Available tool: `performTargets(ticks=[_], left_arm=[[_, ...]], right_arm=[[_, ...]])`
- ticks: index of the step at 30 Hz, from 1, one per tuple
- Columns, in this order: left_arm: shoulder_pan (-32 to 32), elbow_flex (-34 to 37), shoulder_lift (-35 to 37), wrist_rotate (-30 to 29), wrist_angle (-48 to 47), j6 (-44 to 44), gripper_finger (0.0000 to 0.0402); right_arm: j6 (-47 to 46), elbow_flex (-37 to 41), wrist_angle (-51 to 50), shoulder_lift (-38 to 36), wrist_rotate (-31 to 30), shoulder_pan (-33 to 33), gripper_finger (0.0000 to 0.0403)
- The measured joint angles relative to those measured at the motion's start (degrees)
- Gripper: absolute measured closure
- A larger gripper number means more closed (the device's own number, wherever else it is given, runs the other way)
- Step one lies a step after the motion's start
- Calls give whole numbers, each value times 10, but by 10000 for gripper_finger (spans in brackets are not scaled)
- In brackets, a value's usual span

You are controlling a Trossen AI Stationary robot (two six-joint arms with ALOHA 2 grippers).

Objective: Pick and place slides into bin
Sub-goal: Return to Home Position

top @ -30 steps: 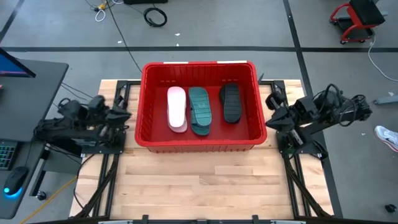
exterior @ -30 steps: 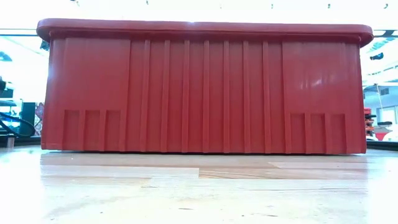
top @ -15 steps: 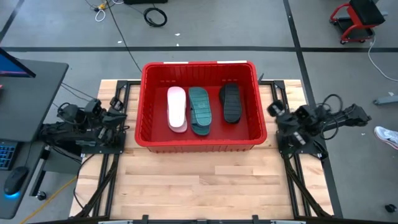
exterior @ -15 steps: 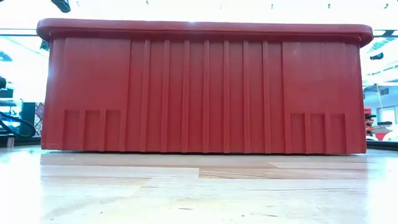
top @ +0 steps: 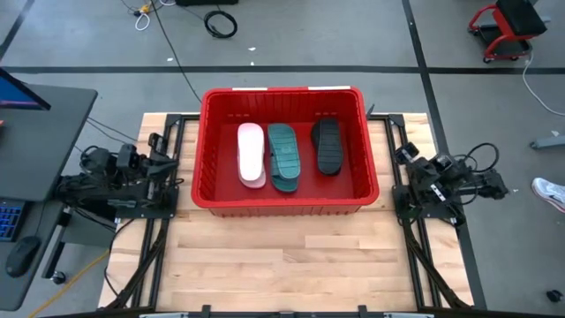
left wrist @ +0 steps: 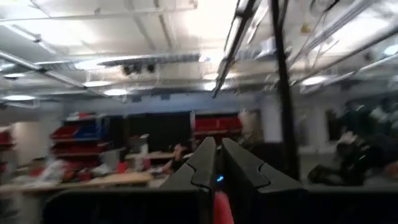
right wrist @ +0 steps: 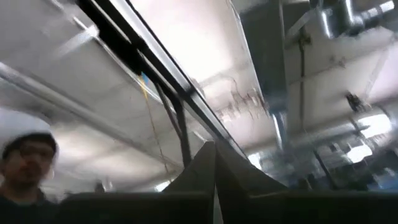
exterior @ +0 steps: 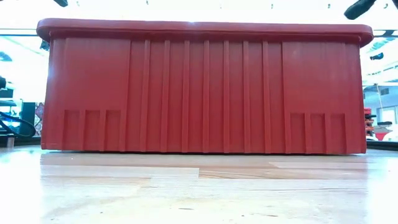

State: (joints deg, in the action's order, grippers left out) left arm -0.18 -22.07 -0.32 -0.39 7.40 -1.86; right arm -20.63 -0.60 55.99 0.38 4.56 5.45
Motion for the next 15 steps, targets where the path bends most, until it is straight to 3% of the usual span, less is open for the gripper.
performTargets(ticks=[5,15], left_arm=[[0,0,-4,-25,-39,9,370],[0,0,-5,19,-101,83,362]], right_arm=[[-38,1,-48,3,8,-55,389],[-29,1,-98,3,99,-152,389]])
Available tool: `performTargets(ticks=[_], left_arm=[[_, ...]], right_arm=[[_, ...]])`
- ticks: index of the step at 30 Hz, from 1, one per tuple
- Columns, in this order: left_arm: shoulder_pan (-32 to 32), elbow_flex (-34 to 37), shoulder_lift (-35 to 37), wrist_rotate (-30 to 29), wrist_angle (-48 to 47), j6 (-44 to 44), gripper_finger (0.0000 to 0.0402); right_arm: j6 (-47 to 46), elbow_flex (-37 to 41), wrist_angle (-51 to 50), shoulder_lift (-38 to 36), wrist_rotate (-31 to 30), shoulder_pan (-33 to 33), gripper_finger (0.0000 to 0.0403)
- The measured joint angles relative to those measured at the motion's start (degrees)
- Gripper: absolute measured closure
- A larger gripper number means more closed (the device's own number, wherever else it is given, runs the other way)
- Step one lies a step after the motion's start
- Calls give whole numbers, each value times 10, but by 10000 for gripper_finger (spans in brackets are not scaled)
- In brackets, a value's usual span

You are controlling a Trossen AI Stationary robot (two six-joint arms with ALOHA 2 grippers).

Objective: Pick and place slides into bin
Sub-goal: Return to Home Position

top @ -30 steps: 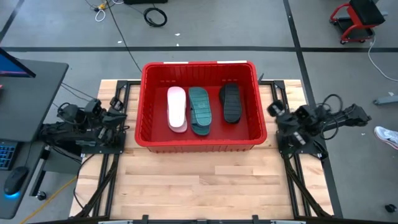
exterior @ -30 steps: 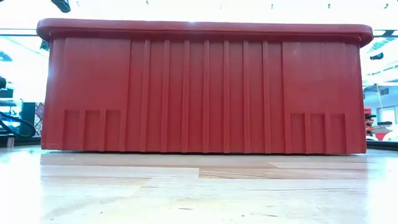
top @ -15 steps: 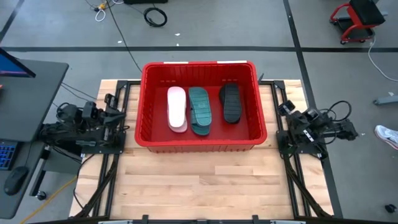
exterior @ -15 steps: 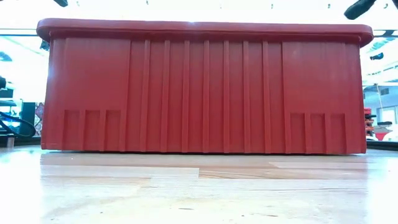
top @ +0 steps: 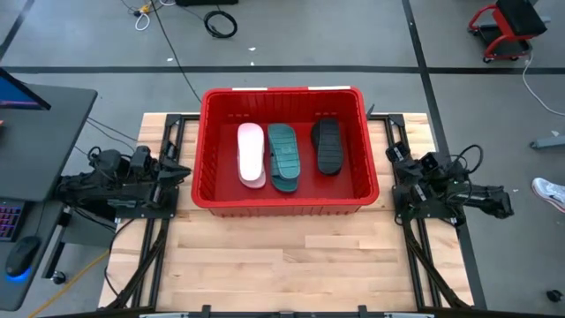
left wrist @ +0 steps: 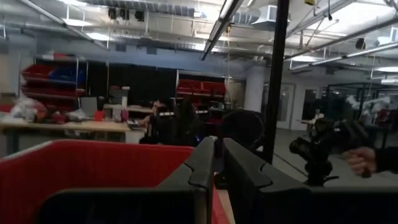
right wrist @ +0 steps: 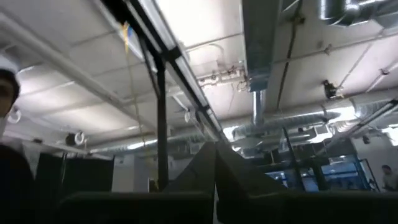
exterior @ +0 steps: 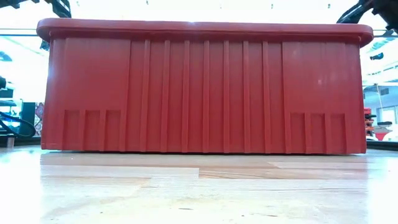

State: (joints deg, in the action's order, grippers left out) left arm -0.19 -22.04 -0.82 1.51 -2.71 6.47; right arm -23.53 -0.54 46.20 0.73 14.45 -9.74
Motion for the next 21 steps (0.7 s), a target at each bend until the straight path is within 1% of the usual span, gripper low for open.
performTargets(ticks=[3,6,8,11,13,19,21], left_arm=[[0,0,0,1,-2,22,367],[0,0,0,0,-22,34,372],[0,0,0,0,-41,15,374],[0,0,0,0,-86,-31,376],[0,0,0,0,-109,-44,376],[0,0,0,0,-141,-27,366],[0,0,0,0,-145,-26,364]], right_arm=[[24,0,-8,0,43,-9,389],[84,0,-55,0,56,-11,389],[124,0,-113,0,48,-11,389],[152,0,-172,0,1,-11,389],[162,0,-181,1,-22,-11,389],[222,0,-189,1,-24,-11,389],[225,0,-192,1,-24,-11,389]])
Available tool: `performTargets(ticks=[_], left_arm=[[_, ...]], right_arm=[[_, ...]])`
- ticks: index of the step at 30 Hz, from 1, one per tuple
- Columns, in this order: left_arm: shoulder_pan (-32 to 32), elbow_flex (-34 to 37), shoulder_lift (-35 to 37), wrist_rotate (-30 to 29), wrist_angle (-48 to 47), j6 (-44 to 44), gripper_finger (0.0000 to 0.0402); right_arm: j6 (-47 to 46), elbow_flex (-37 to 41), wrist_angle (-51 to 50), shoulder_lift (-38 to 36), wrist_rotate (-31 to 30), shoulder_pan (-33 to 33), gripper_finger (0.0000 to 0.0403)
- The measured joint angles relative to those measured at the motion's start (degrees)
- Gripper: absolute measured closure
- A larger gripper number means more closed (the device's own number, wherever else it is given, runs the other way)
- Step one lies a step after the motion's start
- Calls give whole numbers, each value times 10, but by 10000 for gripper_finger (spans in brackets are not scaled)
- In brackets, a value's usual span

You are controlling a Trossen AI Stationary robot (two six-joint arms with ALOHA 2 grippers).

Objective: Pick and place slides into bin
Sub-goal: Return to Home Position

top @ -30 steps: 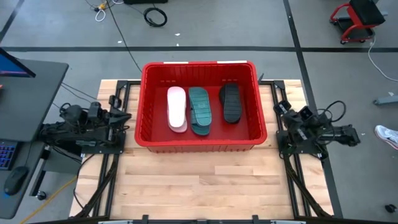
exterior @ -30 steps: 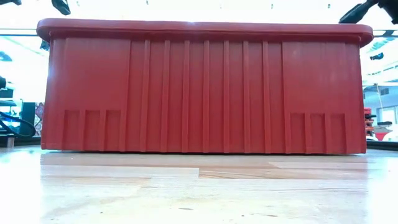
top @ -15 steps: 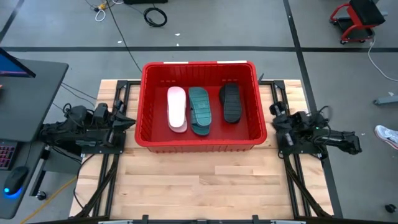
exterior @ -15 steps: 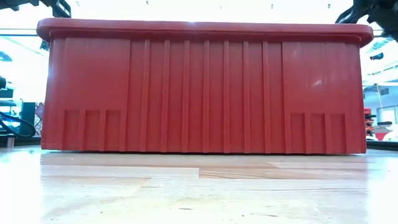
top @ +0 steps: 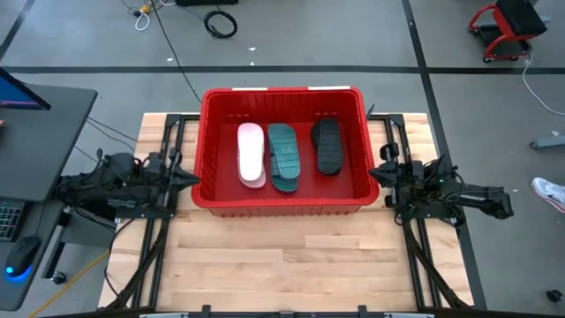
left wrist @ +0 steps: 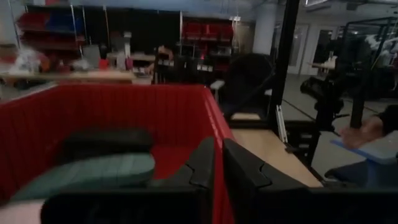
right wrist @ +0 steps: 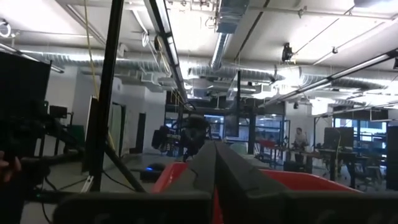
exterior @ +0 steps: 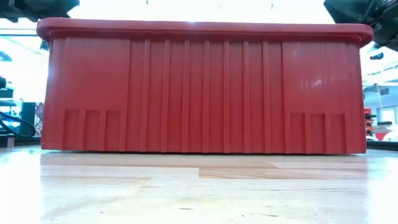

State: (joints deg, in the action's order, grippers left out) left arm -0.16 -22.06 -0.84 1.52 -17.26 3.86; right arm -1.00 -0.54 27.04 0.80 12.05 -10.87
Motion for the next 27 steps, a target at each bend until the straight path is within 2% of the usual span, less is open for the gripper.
performTargets(ticks=[5,16,25,27], left_arm=[[0,0,-2,-3,-66,38,362],[0,0,-3,-6,-67,41,376],[0,0,-3,-6,-66,41,364],[0,0,-3,-7,-67,11,362]], right_arm=[[-7,0,1,0,0,0,389],[-7,0,1,0,0,0,389],[-7,0,1,0,0,0,389],[-7,0,1,0,0,0,389]])
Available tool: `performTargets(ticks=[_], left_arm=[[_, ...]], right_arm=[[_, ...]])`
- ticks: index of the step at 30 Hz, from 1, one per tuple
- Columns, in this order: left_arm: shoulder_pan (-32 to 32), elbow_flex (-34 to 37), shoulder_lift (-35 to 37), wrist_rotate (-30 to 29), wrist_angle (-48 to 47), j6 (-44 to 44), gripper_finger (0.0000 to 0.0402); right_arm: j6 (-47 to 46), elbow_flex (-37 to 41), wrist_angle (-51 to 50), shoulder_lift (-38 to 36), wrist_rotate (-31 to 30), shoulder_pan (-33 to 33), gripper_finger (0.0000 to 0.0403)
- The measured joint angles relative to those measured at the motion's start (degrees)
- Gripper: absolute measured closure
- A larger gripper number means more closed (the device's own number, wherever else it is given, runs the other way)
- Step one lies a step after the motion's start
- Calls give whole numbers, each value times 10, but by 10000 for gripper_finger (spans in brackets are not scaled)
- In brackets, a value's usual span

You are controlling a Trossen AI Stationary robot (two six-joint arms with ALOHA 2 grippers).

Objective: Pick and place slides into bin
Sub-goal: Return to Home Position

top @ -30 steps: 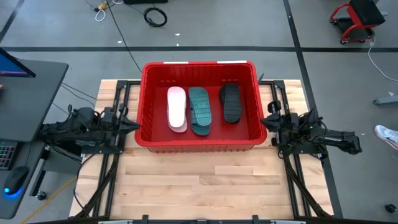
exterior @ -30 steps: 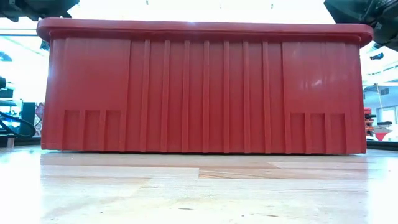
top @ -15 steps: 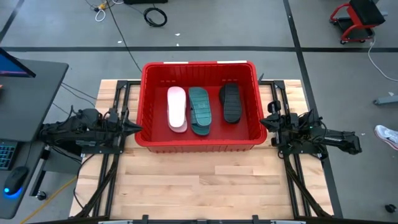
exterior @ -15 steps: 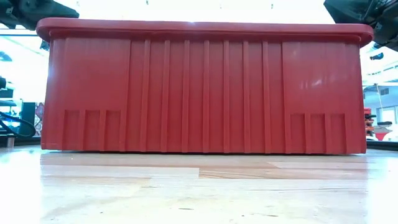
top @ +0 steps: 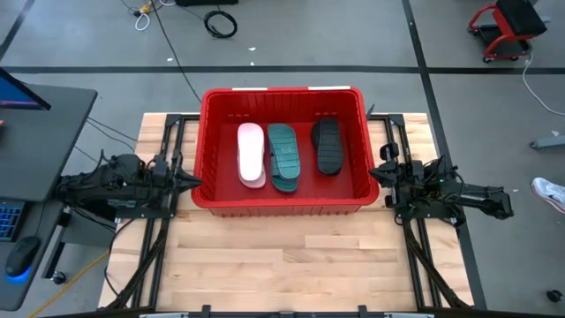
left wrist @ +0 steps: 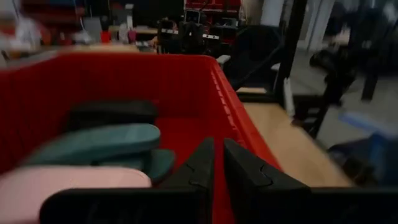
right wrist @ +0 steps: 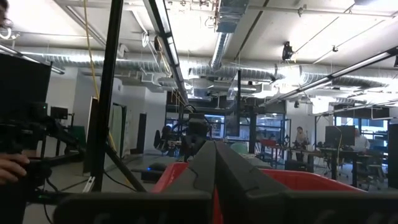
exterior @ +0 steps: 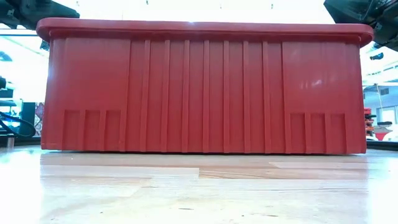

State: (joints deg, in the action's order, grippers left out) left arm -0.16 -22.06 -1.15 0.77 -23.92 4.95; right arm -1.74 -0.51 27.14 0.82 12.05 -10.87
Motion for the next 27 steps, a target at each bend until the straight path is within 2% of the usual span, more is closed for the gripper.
performTargets(ticks=[3,7,11,14,16,19,22,24,27], left_arm=[[0,0,0,1,10,-53,361],[0,-1,0,3,76,6,361],[-2,1,0,3,131,-73,366],[-17,39,10,7,197,-107,369],[-20,77,10,1,282,-106,371],[-20,147,9,-6,419,-50,371],[-20,207,9,-6,513,56,367],[-20,213,8,-6,489,105,364],[-20,205,7,-3,435,119,361]], right_arm=[[0,0,0,0,0,0,389],[0,0,0,0,0,0,389],[0,0,0,0,0,0,389],[0,0,0,0,0,0,389],[0,0,-1,0,0,0,389],[0,0,-3,0,0,0,389],[0,0,-3,0,0,0,389],[-1,0,-3,0,0,0,389],[-1,0,-4,0,0,0,389]])
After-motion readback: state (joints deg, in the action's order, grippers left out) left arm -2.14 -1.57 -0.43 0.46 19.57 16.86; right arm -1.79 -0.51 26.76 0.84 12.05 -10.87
